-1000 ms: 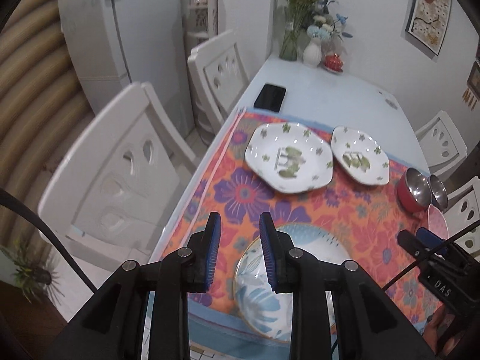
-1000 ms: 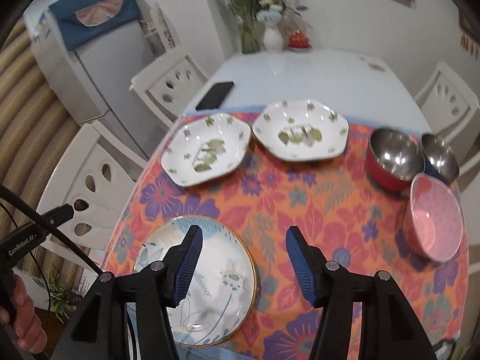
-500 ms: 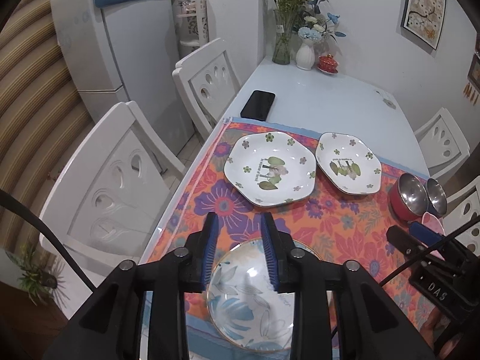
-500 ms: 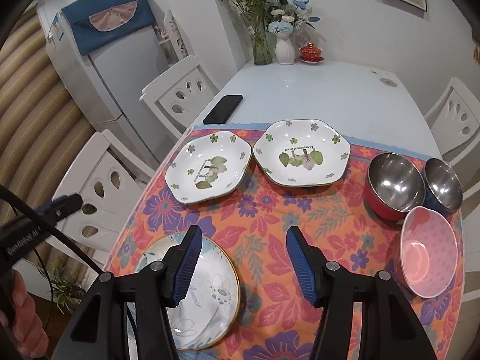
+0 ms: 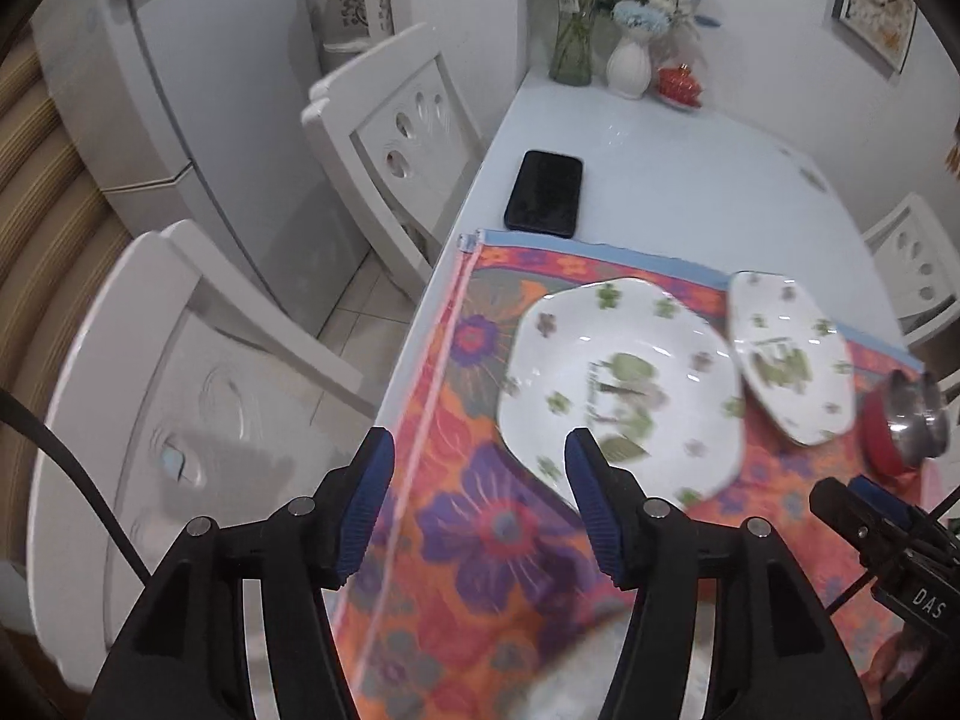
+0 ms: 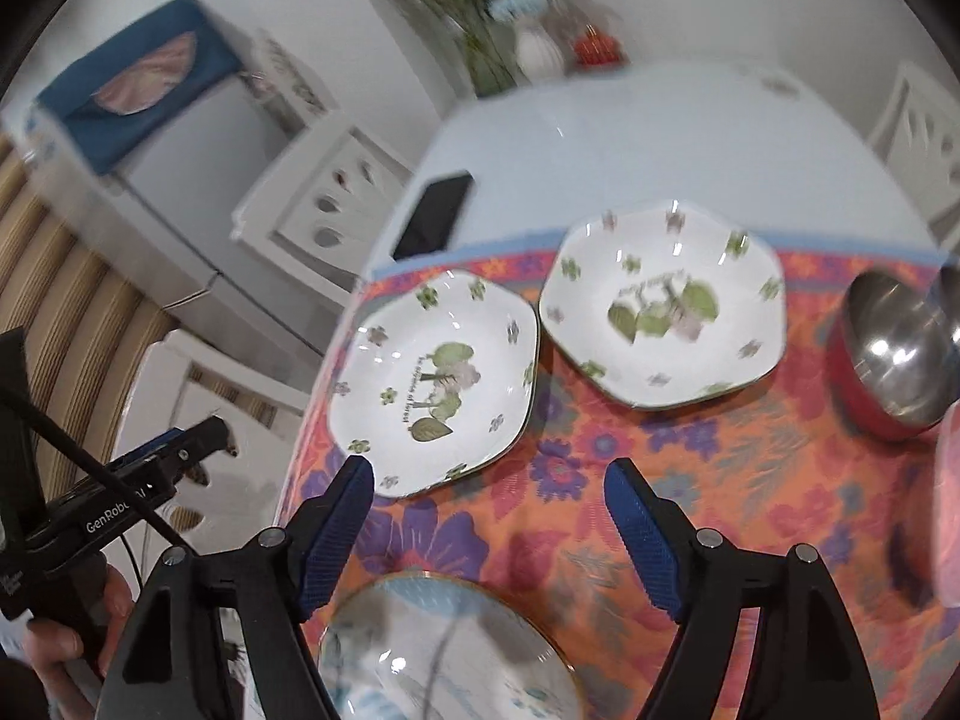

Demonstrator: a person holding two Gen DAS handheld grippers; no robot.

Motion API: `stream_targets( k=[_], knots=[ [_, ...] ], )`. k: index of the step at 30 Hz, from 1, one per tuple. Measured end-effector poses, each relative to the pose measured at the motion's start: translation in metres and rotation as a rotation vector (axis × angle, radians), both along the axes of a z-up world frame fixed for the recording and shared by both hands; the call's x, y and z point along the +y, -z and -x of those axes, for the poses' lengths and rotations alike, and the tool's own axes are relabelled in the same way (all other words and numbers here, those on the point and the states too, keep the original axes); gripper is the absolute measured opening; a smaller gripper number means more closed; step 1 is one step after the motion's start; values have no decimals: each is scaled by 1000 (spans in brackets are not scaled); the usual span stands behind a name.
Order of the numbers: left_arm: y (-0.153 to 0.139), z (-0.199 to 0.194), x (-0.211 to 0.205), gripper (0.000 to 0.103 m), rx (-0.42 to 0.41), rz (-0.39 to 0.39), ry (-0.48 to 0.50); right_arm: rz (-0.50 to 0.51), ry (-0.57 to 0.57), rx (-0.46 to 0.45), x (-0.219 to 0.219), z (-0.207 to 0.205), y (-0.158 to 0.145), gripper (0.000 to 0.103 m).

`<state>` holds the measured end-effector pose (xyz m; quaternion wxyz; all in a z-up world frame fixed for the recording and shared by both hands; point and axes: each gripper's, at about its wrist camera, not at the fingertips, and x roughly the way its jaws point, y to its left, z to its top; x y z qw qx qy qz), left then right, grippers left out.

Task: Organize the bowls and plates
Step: 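Move both grippers to the hexagonal leaf-print plate and grip its rim, then lift the leaf-print plate and carry it over the Sunflower plate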

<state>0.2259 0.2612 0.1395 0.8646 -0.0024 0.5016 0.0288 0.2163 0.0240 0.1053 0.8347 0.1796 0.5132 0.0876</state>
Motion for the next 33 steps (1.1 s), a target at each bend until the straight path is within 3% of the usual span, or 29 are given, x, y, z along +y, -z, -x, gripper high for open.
stream_targets(
  k=[9, 16, 18, 24, 30, 33],
  knots=[
    [59, -65, 9, 57, 68, 54, 89, 56, 103, 116, 10, -44, 57, 72],
    [89, -100, 14, 53, 108, 163, 153, 71, 109, 152, 19, -68, 82, 64],
    [96, -105, 15, 52, 122, 200, 161, 73, 101, 154, 21, -73, 87, 61],
    [112, -109, 15, 33, 146, 299, 196, 93, 75, 145, 26, -81, 97, 54],
    [116, -105, 11, 31, 116, 371, 239, 138, 15, 114, 36, -86, 97, 37],
    [115, -103, 4, 31, 103, 327, 261, 168, -15, 100, 44, -89, 95, 33]
  ],
)
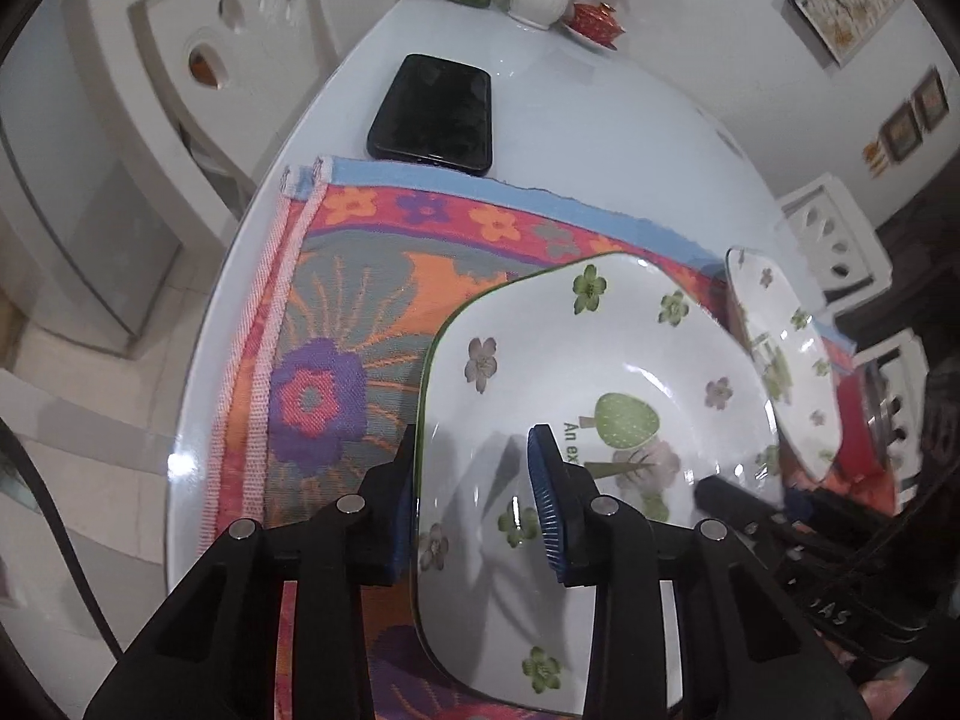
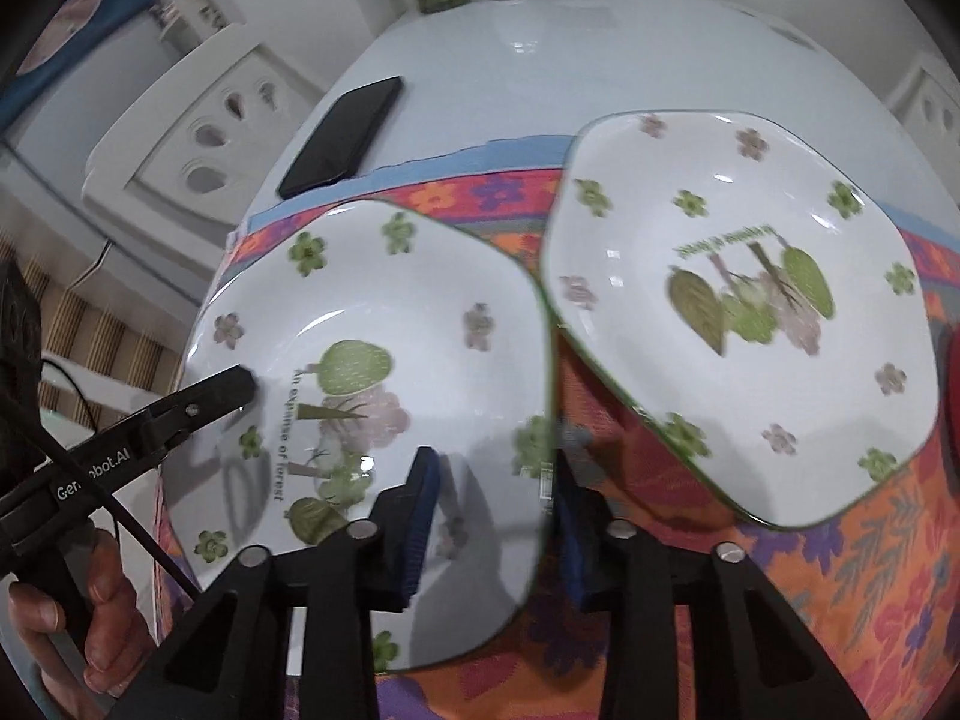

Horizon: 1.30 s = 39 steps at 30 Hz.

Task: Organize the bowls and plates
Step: 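Lift the leaf-print plate and carry it over the Sunflower plate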

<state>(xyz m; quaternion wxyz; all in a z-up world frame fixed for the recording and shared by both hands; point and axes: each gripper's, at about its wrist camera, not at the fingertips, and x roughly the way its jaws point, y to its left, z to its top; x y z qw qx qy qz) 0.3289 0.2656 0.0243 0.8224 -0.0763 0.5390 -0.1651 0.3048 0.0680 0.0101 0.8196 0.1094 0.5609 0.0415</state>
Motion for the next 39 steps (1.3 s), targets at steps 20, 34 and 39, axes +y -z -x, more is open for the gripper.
stream_targets(
  k=[20, 34, 39],
  knots=[
    [-29, 66, 18, 31, -98, 13, 12, 41, -178, -68, 21, 56, -31, 33],
    [-81, 133, -1, 31, -195, 4, 41, 59, -158, -142, 7, 128, -83, 33],
    [-97, 159, -6, 31, -225, -10, 40, 45, -151, -164, 0, 157, -98, 33]
  ],
)
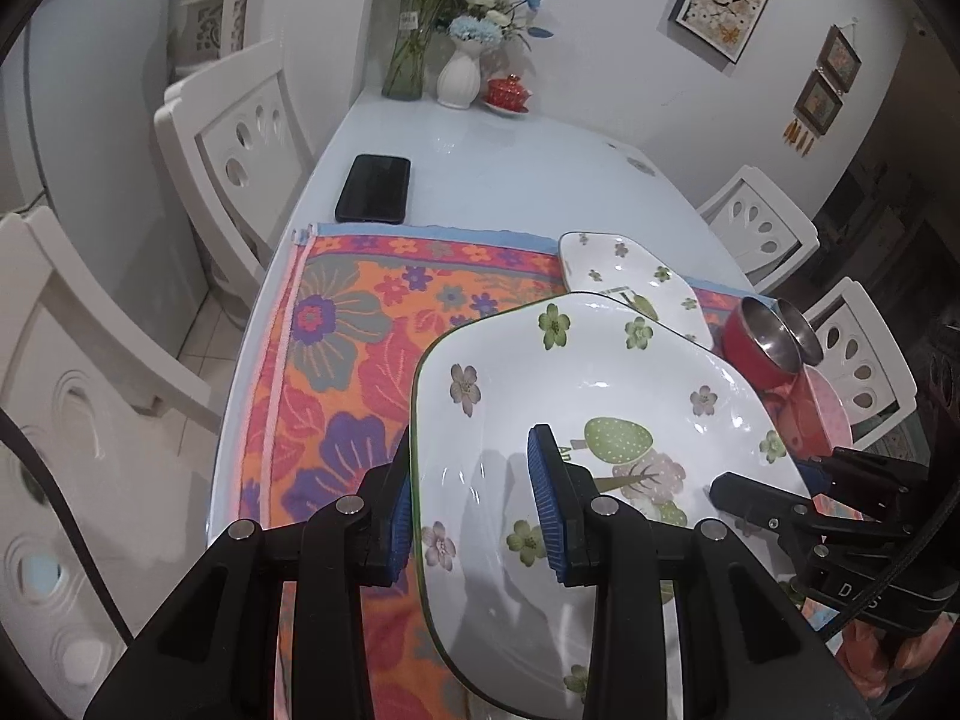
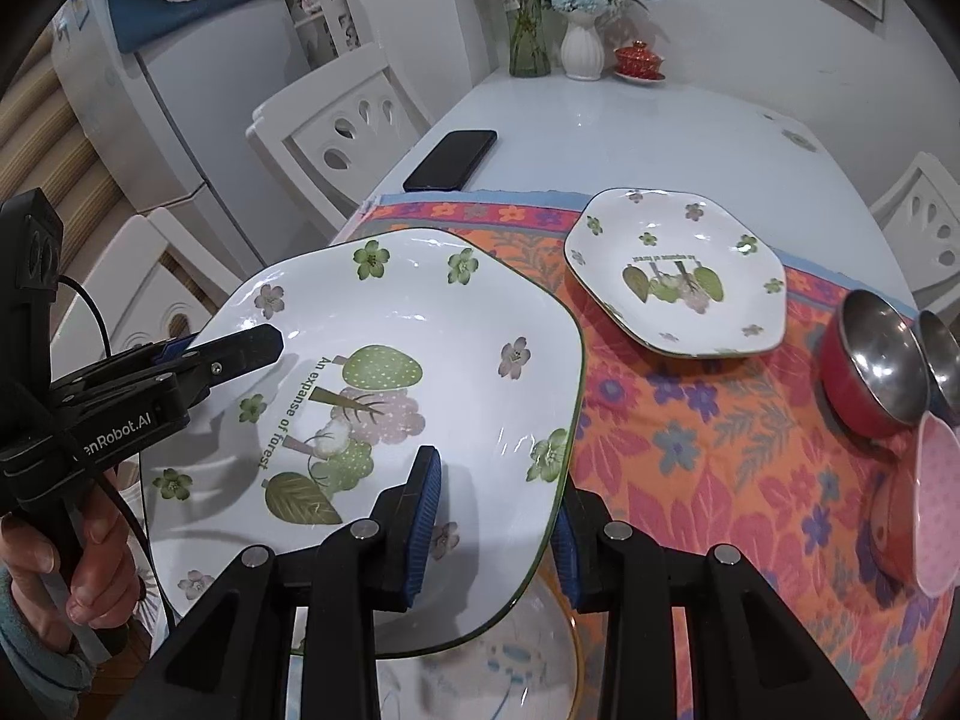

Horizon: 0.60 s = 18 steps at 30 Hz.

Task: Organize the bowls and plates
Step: 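Lift the leaf-print plate and carry it over the Sunflower plate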

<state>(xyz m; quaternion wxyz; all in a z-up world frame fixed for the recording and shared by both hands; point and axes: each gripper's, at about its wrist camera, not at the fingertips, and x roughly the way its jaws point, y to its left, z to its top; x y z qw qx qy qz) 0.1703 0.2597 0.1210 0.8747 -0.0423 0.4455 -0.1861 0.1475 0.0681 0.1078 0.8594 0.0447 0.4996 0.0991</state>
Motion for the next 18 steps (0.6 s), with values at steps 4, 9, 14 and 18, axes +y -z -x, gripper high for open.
stream_targets(
  k=[4, 9, 14, 18],
  knots=[
    [-6, 21, -4, 31, -11, -12, -21, -14, -18, -8, -4, 24, -7, 33],
    [-4, 54, -7, 31, 16, -3, -55, -11, -52, 0, -8, 53, -8, 33],
    [9, 98, -12, 31, 59, -24, -68, 0, -68, 28, -13, 87, 2, 33],
    [25, 124, -11, 31, 102, -22, -95, 2, -98, 65, -14, 111, 16, 33]
  ],
)
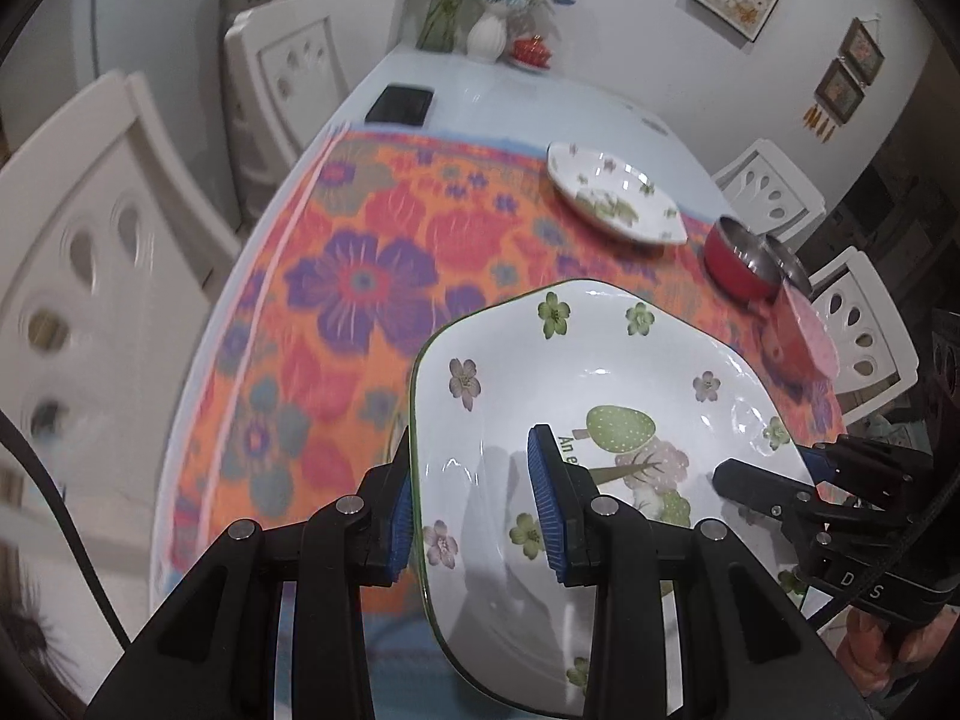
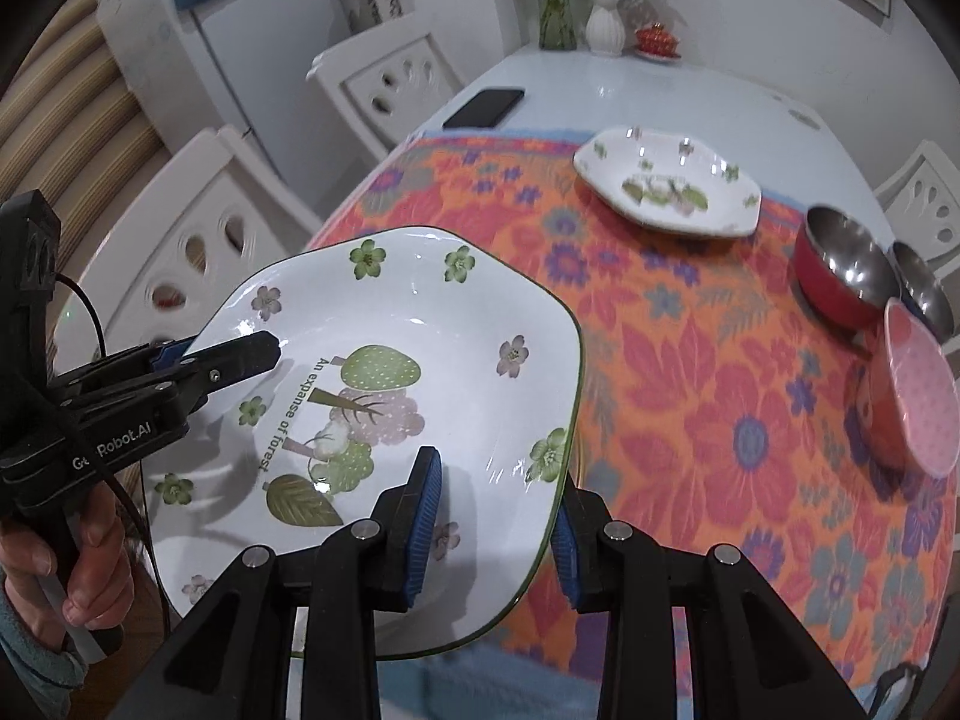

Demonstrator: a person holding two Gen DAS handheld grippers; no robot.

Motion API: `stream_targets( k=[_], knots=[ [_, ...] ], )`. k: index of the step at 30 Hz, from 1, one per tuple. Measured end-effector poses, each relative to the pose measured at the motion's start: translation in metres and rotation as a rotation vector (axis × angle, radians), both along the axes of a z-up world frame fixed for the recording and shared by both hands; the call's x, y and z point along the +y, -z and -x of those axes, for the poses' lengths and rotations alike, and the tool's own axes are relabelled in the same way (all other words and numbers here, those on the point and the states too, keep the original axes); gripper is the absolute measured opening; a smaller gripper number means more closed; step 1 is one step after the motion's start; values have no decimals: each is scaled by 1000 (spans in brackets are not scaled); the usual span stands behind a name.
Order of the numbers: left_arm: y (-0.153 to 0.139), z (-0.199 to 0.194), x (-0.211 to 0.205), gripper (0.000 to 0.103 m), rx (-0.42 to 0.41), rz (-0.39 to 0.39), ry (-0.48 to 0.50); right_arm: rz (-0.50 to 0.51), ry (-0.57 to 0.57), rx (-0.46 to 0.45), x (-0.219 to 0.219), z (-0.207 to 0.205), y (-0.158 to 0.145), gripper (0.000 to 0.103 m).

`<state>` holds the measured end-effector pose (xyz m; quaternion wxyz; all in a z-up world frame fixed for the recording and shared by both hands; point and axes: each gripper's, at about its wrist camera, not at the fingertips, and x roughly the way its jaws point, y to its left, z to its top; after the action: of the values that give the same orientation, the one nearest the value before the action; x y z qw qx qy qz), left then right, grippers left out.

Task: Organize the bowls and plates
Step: 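Lift the leaf-print plate and carry it over the Sunflower plate, then lower the leaf-print plate onto the Sunflower plate and open both grippers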

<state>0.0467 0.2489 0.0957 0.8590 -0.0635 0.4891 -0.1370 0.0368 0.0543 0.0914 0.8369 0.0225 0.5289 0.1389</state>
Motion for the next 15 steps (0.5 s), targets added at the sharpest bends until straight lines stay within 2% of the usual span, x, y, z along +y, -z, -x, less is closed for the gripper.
stream_targets(
  k=[7, 15],
  knots=[
    [23, 23, -1, 31, 35, -9, -24, -2, -21, 52, -1, 22, 25, 33],
    [41, 23, -4, 31, 64, -12, -28, 33, -16, 89, 0, 21, 41, 33]
  ],
)
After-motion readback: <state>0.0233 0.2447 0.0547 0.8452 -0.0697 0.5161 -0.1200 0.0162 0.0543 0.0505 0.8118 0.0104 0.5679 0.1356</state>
